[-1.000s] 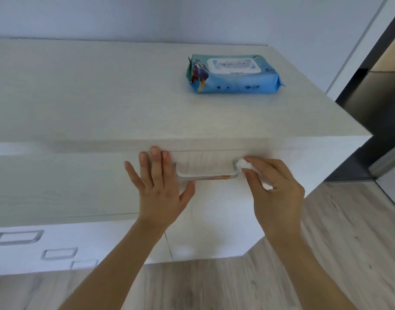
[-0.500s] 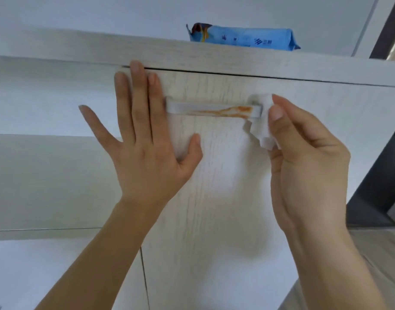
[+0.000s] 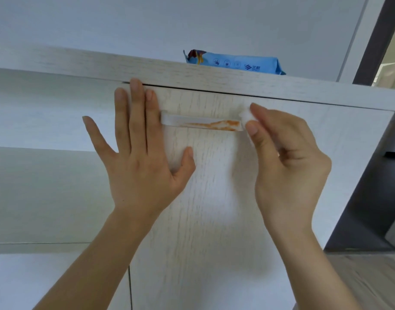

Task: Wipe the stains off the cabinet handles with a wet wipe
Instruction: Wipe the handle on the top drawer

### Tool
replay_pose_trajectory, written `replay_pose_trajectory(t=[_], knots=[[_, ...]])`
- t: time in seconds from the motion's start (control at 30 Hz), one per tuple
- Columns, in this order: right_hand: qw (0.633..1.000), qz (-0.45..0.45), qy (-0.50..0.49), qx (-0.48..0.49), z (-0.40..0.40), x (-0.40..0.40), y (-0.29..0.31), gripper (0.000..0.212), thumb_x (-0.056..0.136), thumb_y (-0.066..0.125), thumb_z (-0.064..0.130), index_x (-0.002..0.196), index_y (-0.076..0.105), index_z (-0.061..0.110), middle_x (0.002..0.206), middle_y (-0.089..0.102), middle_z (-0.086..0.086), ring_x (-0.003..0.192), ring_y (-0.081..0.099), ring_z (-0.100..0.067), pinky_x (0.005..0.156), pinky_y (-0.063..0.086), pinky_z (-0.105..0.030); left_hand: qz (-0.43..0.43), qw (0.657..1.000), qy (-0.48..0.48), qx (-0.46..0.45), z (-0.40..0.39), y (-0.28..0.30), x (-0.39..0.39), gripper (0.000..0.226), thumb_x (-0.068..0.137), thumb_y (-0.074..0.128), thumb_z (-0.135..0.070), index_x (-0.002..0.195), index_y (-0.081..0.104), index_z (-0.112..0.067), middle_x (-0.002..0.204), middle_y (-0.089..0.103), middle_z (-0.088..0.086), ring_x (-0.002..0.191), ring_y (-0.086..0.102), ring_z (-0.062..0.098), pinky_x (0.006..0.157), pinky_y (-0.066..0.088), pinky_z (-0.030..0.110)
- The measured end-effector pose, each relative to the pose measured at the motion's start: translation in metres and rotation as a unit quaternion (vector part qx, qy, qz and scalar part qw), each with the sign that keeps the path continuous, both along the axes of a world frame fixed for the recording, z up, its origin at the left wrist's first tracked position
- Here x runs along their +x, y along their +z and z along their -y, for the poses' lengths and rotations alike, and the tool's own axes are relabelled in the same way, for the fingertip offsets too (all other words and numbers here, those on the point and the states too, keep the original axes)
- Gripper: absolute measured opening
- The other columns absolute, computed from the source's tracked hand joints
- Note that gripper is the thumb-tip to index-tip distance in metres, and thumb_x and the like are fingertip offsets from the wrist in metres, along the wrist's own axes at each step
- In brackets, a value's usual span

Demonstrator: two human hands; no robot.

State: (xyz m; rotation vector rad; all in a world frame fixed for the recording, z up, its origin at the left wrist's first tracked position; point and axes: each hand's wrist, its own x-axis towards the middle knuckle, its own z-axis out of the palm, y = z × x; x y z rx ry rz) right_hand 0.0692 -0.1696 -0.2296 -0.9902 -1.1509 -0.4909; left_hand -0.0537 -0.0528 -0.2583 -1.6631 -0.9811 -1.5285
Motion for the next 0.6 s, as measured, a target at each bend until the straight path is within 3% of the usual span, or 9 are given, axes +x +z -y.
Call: replay_pose_trajectory(t=[0.1, 0.27, 0.47, 0.6], knots=[[0.996, 0.074, -0.048, 0.012, -0.002, 0.010, -0.004, 0.034, 0.086, 0.065, 0.008, 0.119, 0.055, 0.011, 0.103, 0.062, 0.001, 0.096, 0.056, 0.005, 0.084, 0.047, -0.011, -0.003, 1.000, -0.003, 0.000, -0.001, -0.001, 0.000, 0.078, 0.094, 0.033, -0.051, 0.148, 0.016, 0.002, 0.153, 0.020, 0.022, 0.143, 0.014, 0.034, 0.110, 0.008, 0.065], [0.995, 0.065, -0.041, 0.057, -0.002, 0.026, -0.005, 0.032, 0.085, 0.065, 0.008, 0.117, 0.056, 0.012, 0.105, 0.060, 0.006, 0.099, 0.055, 0.009, 0.086, 0.049, -0.016, -0.001, 1.000, -0.004, 0.011, -0.003, -0.002, 0.000, 0.078, 0.093, 0.033, -0.051, 0.149, 0.013, 0.001, 0.154, 0.019, 0.021, 0.144, 0.013, 0.033, 0.111, 0.006, 0.062], [0.972, 0.211, -0.069, 0.079, -0.008, 0.022, 0.000, 0.027, 0.087, 0.066, 0.005, 0.112, 0.057, 0.008, 0.105, 0.059, 0.002, 0.097, 0.057, -0.009, 0.088, 0.047, -0.018, -0.003, 1.000, -0.009, 0.009, -0.002, -0.001, -0.001, 0.078, 0.094, 0.032, -0.051, 0.148, 0.013, 0.001, 0.154, 0.019, 0.022, 0.144, 0.013, 0.034, 0.112, 0.002, 0.059], [0.957, 0.260, -0.093, 0.085, -0.007, 0.025, -0.003, 0.021, 0.087, 0.067, 0.000, 0.108, 0.064, 0.002, 0.104, 0.060, -0.002, 0.096, 0.058, -0.015, 0.089, 0.045, -0.016, -0.003, 1.000, -0.012, 0.003, 0.000, -0.001, 0.000, 0.079, 0.093, 0.034, -0.050, 0.147, 0.016, 0.003, 0.154, 0.019, 0.022, 0.143, 0.012, 0.034, 0.114, 0.001, 0.056]])
